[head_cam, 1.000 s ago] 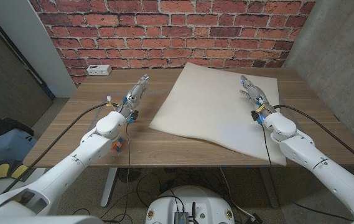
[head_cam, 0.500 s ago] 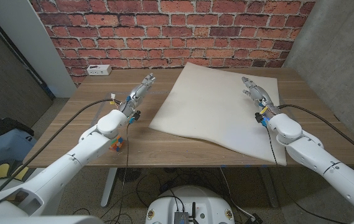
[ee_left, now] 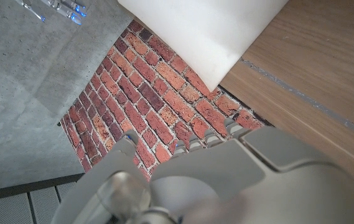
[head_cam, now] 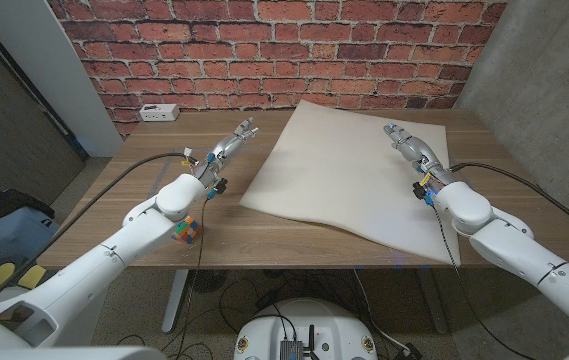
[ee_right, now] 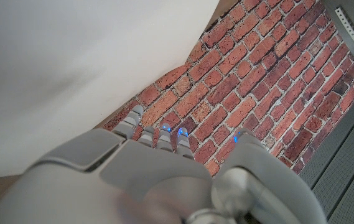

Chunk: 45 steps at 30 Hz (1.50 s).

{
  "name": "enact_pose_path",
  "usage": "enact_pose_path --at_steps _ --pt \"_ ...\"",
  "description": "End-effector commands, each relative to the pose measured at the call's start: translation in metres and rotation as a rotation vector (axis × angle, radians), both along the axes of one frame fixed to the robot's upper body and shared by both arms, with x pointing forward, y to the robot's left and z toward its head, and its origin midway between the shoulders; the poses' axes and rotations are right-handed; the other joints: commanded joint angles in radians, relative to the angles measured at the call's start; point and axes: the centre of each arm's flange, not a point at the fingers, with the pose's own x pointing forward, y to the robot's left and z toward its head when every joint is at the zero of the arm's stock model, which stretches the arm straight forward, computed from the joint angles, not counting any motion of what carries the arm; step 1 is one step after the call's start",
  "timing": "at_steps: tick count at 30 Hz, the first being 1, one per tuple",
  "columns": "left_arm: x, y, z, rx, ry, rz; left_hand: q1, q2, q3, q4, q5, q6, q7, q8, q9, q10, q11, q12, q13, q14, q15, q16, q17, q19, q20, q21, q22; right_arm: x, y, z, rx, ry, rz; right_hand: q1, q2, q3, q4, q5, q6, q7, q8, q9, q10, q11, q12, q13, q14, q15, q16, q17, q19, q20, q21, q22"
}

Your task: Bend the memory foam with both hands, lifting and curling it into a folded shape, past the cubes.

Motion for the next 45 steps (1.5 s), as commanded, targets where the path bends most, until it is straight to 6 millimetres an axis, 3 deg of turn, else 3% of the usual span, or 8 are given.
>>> enact_pose_path --at_steps 1,15,16,27,40,45 --pt "-0.014 -0.008 0.004 0.147 -0.055 0.065 0.012 -0.002 0.002 -0.008 -0.005 -0.072 0.005 0.005 0.003 -0.1 -0.001 0.002 0.004 -0.151 -0.014 0.005 0.002 -0.004 -0.005 -0.001 0.004 -0.019 0.006 0.004 -0.138 -0.005 -0.077 0.016 0.0 0.011 -0.002 -0.007 -0.001 -0.008 0.006 0.004 0.002 0.001 0.001 0.003 0.004 -0.007 0.007 0.001 0.007 0.0 0.006 0.005" --pt "-0.031 -0.017 0.01 0.305 -0.118 0.136 0.014 -0.007 -0.002 -0.013 -0.007 -0.06 0.008 0.008 0.003 -0.092 0.003 0.005 0.004 -0.143 -0.008 0.007 0.002 0.003 -0.01 0.001 0.003 -0.037 0.012 0.003 -0.29 0.017 -0.197 0.033 0.011 0.026 -0.011 -0.018 -0.003 -0.016 0.005 0.005 0.006 -0.01 -0.001 0.004 0.015 -0.02 0.009 0.0 0.016 -0.008 0.008 0.005" --pt "-0.032 -0.019 0.01 0.318 -0.123 0.143 0.014 -0.008 -0.003 -0.014 -0.008 -0.059 0.008 0.008 0.003 -0.089 0.012 0.006 0.004 -0.142 -0.007 0.007 0.002 0.004 -0.009 0.001 0.003 -0.039 0.012 0.002 -0.297 0.017 -0.201 0.034 0.011 0.027 -0.012 -0.018 -0.003 -0.016 0.005 0.005 0.005 -0.011 -0.001 0.004 0.016 -0.021 0.009 0.001 0.017 -0.008 0.008 0.005" --pt "-0.047 -0.027 0.012 0.432 -0.163 0.198 0.014 -0.013 -0.007 -0.017 -0.01 -0.051 0.002 0.008 0.004 -0.078 0.004 0.008 0.004 -0.12 0.006 0.013 0.003 0.016 0.007 0.004 0.003 -0.056 0.011 -0.003 -0.363 0.018 -0.268 0.048 0.017 0.04 -0.018 -0.029 0.005 -0.022 0.007 0.006 0.02 -0.015 0.002 0.004 0.027 -0.03 0.011 0.001 0.026 -0.007 0.01 0.005" --pt "-0.062 -0.036 0.011 0.539 -0.209 0.256 0.014 -0.018 -0.011 -0.021 -0.012 -0.042 -0.001 0.01 0.004 -0.068 0.002 0.01 0.004 -0.117 0.004 0.011 0.003 0.017 0.006 0.003 0.003 -0.079 0.009 -0.01 -0.444 0.02 -0.359 0.059 0.021 0.053 -0.023 -0.041 0.019 -0.025 0.011 0.006 0.037 -0.023 0.005 0.004 0.05 -0.04 0.016 0.001 0.044 -0.008 0.013 0.004" --pt "-0.068 -0.038 0.01 0.576 -0.229 0.28 0.014 -0.019 -0.012 -0.023 -0.013 -0.038 -0.002 0.011 0.004 -0.062 0.0 0.012 0.005 -0.117 0.004 0.01 0.003 0.017 0.005 0.003 0.003 -0.087 0.011 -0.012 -0.481 0.019 -0.399 0.064 0.023 0.061 -0.025 -0.046 0.027 -0.027 0.013 0.006 0.03 -0.014 0.0 0.004 0.06 -0.046 0.017 0.001 0.053 -0.009 0.015 0.004"
